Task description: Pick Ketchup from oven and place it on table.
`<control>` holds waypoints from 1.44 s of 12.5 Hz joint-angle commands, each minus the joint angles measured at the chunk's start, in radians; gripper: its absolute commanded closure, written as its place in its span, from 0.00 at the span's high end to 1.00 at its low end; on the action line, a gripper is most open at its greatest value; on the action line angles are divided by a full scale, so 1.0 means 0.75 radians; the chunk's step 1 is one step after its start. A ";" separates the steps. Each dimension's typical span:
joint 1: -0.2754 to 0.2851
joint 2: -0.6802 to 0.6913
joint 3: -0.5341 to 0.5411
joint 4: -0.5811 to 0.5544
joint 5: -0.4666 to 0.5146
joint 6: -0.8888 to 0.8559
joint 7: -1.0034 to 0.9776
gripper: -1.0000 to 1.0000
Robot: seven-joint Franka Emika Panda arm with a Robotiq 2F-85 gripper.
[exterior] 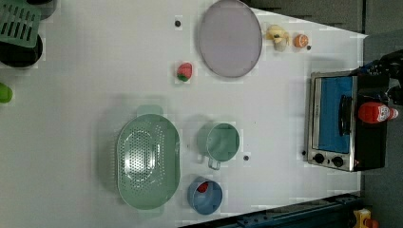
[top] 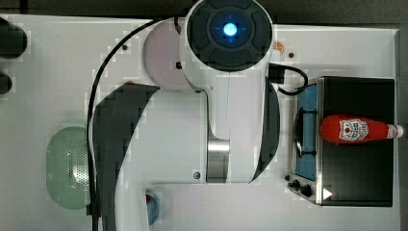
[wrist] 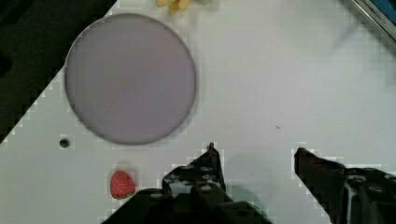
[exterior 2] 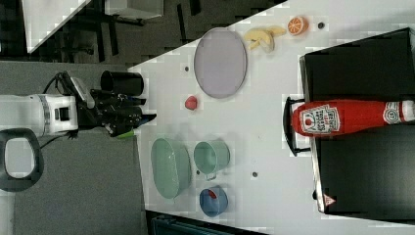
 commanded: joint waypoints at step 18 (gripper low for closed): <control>-0.111 -0.070 -0.671 -0.249 -0.028 0.305 0.003 1.00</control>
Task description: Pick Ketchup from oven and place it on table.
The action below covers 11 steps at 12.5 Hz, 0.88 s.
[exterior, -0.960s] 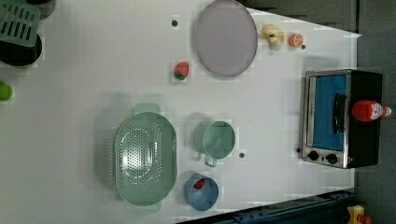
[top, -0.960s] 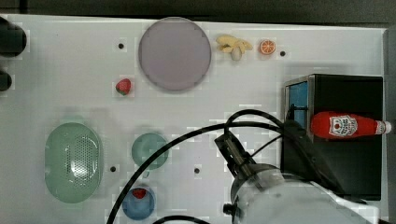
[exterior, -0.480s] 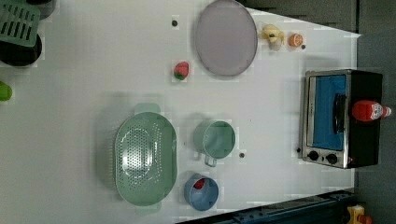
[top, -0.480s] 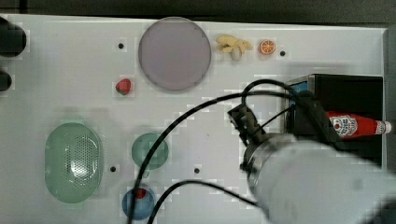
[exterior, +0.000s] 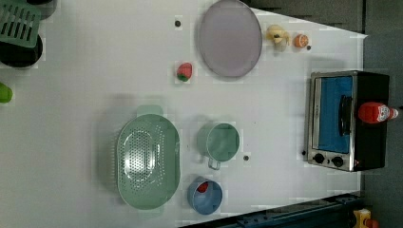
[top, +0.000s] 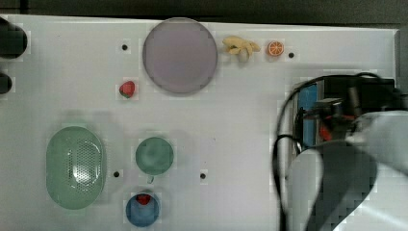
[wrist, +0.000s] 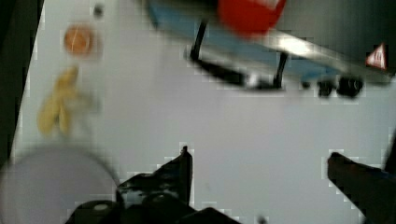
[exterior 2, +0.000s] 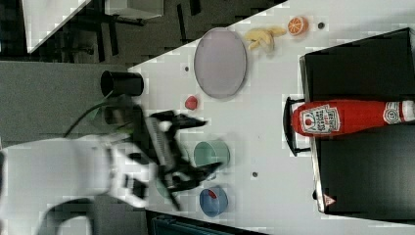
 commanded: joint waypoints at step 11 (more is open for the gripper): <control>-0.097 0.551 -0.194 0.097 0.231 0.345 0.000 1.00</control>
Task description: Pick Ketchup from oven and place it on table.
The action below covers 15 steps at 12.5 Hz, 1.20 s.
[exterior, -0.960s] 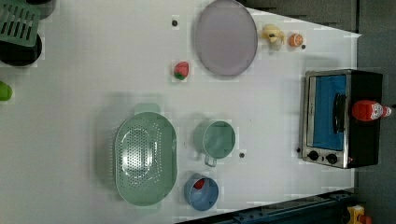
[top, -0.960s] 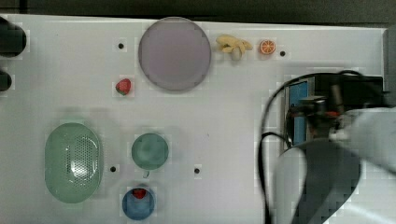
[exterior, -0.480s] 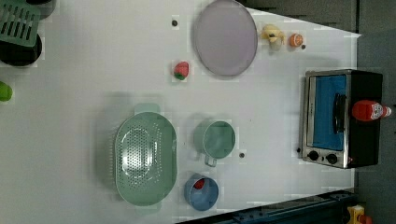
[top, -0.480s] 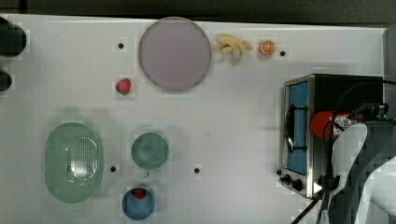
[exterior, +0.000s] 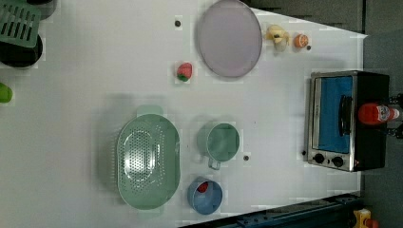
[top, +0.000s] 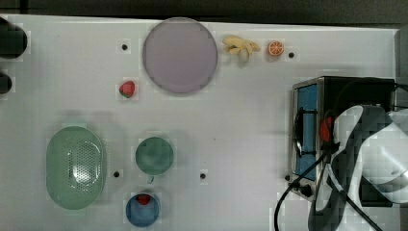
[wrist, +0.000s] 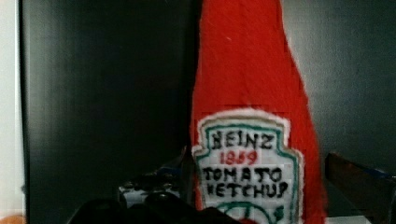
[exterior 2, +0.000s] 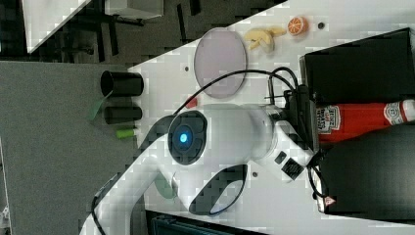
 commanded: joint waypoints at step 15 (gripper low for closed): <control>0.299 -0.320 0.272 0.396 -0.116 -0.611 -0.001 0.62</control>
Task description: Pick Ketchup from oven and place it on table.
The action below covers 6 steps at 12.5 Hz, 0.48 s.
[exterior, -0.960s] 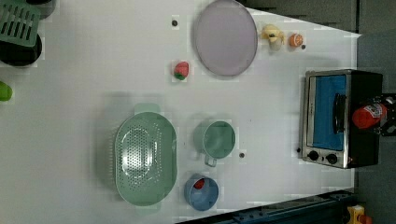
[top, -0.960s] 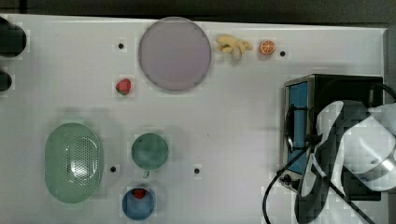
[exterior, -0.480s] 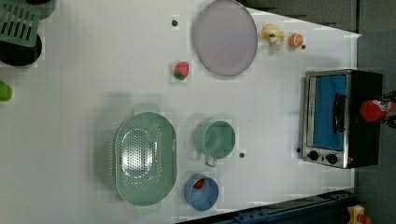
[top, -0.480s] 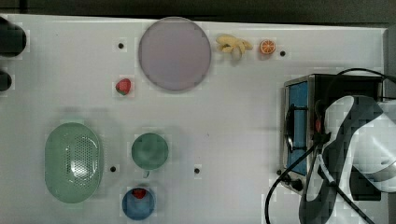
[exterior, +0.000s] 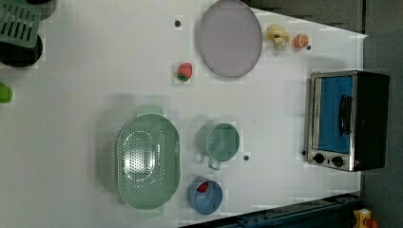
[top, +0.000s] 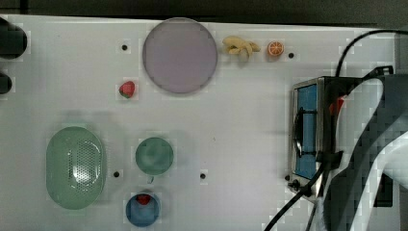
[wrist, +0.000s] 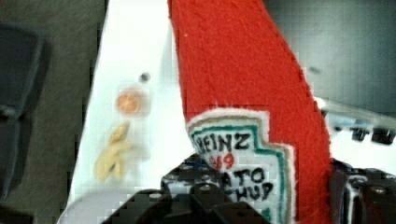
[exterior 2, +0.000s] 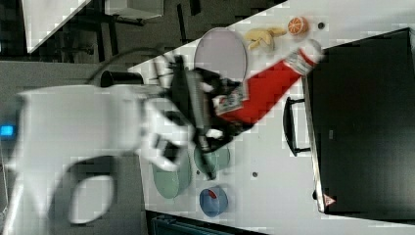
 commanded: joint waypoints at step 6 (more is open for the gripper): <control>0.159 -0.010 0.355 -0.221 0.011 -0.018 0.035 0.62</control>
